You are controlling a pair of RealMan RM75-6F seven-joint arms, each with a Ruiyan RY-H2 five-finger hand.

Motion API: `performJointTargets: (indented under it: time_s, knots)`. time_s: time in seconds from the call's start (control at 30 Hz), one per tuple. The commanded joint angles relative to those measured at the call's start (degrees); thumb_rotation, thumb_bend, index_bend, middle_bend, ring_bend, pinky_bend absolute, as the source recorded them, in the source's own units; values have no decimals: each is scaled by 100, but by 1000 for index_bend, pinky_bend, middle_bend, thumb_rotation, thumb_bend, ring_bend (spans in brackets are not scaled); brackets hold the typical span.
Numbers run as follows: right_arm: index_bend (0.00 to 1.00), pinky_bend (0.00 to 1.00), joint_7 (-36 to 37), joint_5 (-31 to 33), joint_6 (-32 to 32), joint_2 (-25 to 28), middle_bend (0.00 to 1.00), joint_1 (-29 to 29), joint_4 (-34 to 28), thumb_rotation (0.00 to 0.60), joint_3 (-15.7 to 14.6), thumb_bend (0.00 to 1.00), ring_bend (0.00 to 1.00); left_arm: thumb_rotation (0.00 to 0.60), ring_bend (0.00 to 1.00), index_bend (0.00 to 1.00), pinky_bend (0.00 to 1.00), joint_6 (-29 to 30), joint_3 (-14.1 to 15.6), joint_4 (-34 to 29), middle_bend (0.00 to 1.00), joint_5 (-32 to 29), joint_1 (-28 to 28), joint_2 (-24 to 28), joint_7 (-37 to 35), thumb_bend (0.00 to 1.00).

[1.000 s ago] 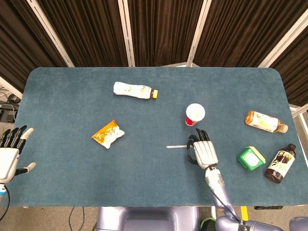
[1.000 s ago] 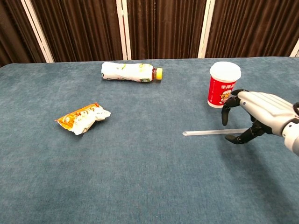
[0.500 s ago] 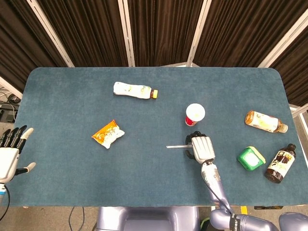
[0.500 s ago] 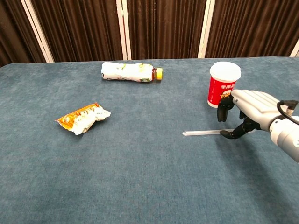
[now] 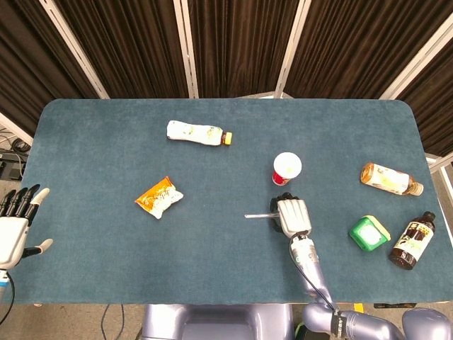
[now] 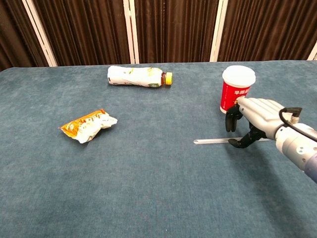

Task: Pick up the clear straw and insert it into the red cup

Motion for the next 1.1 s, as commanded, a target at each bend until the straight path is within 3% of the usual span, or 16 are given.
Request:
performJointTargets:
  time_s: [0.03,0.67,1.1]
  knots:
    - [517,432,-147,91,-53,-40,467,58,-36,600,4,304,278,600,0,0,0,0,2,4,0,1,1,1,-4,79]
    - [517,432,-715,553,-127,-372,467,383,146,600,115,309,278,600,0,0,0,-5,7,13,0,10,-7,5,-23,78]
    - [517,432,-1074,884,-201,-425,445,480,186,600,98,371,278,600,0,0,0,-11,7,14,0,14,-14,10,-28,78]
